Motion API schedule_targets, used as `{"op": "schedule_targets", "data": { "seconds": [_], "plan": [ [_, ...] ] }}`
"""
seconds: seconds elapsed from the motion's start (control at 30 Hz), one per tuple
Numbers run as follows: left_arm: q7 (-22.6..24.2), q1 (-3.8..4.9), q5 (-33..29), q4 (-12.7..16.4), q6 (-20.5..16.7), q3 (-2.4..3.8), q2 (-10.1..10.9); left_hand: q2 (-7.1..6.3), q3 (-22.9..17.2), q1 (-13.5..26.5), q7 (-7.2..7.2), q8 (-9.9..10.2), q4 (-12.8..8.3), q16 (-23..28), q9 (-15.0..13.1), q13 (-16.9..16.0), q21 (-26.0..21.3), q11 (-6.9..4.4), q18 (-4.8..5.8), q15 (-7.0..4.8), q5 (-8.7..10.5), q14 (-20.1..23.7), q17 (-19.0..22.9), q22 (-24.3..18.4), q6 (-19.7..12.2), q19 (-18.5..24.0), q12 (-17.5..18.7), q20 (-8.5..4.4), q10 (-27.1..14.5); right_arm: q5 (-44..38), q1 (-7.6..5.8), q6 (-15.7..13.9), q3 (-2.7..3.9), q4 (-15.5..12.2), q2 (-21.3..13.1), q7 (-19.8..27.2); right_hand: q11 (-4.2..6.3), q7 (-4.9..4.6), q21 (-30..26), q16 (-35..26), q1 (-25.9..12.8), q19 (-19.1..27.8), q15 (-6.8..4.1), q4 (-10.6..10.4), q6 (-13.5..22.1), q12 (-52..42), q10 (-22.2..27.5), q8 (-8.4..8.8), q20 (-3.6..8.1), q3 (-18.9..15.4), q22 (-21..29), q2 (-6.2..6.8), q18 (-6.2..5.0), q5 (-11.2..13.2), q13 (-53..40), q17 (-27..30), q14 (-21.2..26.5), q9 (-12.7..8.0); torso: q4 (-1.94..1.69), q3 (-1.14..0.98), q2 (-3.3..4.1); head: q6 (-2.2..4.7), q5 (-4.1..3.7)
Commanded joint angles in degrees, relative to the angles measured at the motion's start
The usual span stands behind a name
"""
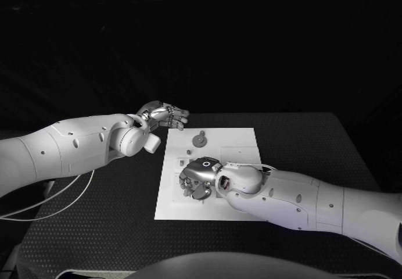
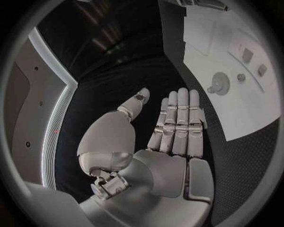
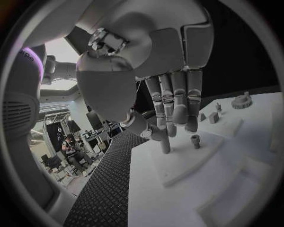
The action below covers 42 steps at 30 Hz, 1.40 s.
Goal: Assemble the parts on the task board
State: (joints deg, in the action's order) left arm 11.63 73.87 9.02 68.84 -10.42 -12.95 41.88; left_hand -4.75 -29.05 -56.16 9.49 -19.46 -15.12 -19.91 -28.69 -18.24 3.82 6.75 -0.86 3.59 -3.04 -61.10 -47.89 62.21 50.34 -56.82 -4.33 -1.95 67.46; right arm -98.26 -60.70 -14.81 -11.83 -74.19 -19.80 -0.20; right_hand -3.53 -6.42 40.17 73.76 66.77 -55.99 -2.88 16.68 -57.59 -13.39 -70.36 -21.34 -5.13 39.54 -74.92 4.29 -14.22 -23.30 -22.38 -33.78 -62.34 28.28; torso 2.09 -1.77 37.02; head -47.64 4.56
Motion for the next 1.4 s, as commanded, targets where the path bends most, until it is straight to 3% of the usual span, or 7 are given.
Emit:
{"op": "schedule_targets", "data": {
  "seconds": [0.03,0.27,0.77,0.93,1.13,1.27,1.4],
  "plan": [
    [0.27,0.05,-0.33,0.19,0.79,0.07,-0.12,0.03,0.19,0.40,0.16,0.17,0.26,0.37,0.03,0.05,0.03,0.03,-0.57,0.19,0.12,0.14,0.05,-0.06,-0.42,0.37,0.10,0.04,-0.37,-1.95,0.06,0.58,-0.06,0.12,0.05,-0.93,0.60,0.05,0.31,0.28,0.85,-0.36,-0.39,-0.06,-0.53,-0.29,-0.86,-0.17,0.22,0.30,-1.22,-1.38,-0.78,-0.18,-0.12,-0.09,0.16,0.52,0.00,-0.01,0.01,0.01,-0.03],
    [0.20,0.05,-0.33,0.09,0.92,0.07,-0.11,0.01,0.19,0.42,0.16,0.17,0.28,0.40,0.02,0.06,0.03,0.03,-0.57,0.20,0.12,0.16,0.06,-0.08,-0.43,0.40,0.10,0.05,-0.38,-2.71,0.06,-0.75,-0.07,0.28,0.03,-1.87,0.61,0.06,0.33,0.32,0.86,-0.36,-0.39,-0.04,-0.56,-0.27,-0.89,-0.18,0.23,0.33,-1.23,-1.31,-0.78,-0.18,-0.16,-0.12,0.15,0.54,0.00,-0.03,0.01,0.03,-0.14],
    [0.21,0.05,-0.33,0.06,1.01,0.06,-0.24,-0.01,0.20,0.42,0.16,0.16,0.30,0.46,0.02,0.08,0.03,0.04,-0.57,0.23,0.12,0.22,0.05,-0.13,-0.45,0.47,0.09,0.08,-0.40,-2.21,0.06,0.56,-0.29,0.69,0.58,-1.62,0.59,0.04,0.36,0.34,0.83,-0.32,-0.37,-0.08,-0.50,-0.11,-0.85,-0.09,0.23,0.44,-1.23,-1.18,-0.78,-0.18,-0.27,-0.21,0.22,0.59,0.01,-0.01,0.03,-0.01,-0.19],
    [0.20,0.05,-0.33,0.00,1.00,0.06,-0.29,-0.01,0.20,0.42,0.16,0.16,0.31,0.47,0.01,0.09,0.03,0.04,-0.57,0.23,0.12,0.23,0.05,-0.14,-0.45,0.49,0.09,0.08,-0.40,-0.93,0.12,0.41,-0.87,0.78,0.88,-0.75,0.07,-0.48,0.25,0.12,0.23,0.16,0.13,-0.18,0.57,0.91,0.29,0.64,-0.01,0.36,-1.23,-0.84,-0.78,-0.13,-0.26,-0.31,0.76,0.52,-0.03,-0.02,0.02,-0.17,-0.20],
    [0.21,0.05,-0.33,-0.07,1.02,0.06,-0.32,-0.02,0.20,0.41,0.16,0.16,0.31,0.48,0.01,0.10,0.03,0.04,-0.57,0.24,0.12,0.24,0.05,-0.15,-0.46,0.50,0.08,0.09,-0.41,-0.17,0.15,0.74,-1.03,0.72,1.07,-0.25,-0.31,-0.85,0.28,0.11,-0.28,0.43,0.48,-0.24,1.30,1.61,1.01,1.14,-0.15,-0.10,-1.26,-0.21,-0.78,-0.08,-0.21,-0.44,1.05,0.46,-0.03,0.01,0.01,-0.26,-0.18],
    [0.18,0.05,-0.33,-0.08,1.03,0.06,-0.31,-0.02,0.20,0.41,0.16,0.16,0.31,0.49,0.01,0.10,0.04,0.04,-0.57,0.24,0.12,0.24,0.05,-0.16,-0.46,0.51,0.08,0.09,-0.41,0.44,0.15,0.94,-1.07,0.91,1.09,-0.34,-0.71,-1.28,0.27,0.05,-1.14,0.77,0.88,-0.57,2.20,2.41,1.92,1.73,-0.35,-0.87,-1.25,0.93,-0.78,-0.07,-0.09,-0.55,1.50,0.33,-0.01,0.02,0.01,-0.31,-0.14],
    [0.14,0.05,-0.33,-0.03,1.06,0.06,-0.24,-0.03,0.21,0.41,0.17,0.16,0.31,0.50,0.01,0.10,0.04,0.04,-0.57,0.24,0.12,0.25,0.04,-0.17,-0.47,0.52,0.08,0.09,-0.41,1.67,0.15,0.74,-1.08,1.06,1.00,-0.40,-1.96,-2.53,0.21,0.08,-2.15,1.35,2.06,-0.96,5.09,4.48,4.92,3.43,-0.61,-2.24,-1.24,2.05,-0.78,0.00,0.59,-0.75,2.17,-0.31,0.02,0.00,0.00,-0.33,-0.09]
  ]
}}
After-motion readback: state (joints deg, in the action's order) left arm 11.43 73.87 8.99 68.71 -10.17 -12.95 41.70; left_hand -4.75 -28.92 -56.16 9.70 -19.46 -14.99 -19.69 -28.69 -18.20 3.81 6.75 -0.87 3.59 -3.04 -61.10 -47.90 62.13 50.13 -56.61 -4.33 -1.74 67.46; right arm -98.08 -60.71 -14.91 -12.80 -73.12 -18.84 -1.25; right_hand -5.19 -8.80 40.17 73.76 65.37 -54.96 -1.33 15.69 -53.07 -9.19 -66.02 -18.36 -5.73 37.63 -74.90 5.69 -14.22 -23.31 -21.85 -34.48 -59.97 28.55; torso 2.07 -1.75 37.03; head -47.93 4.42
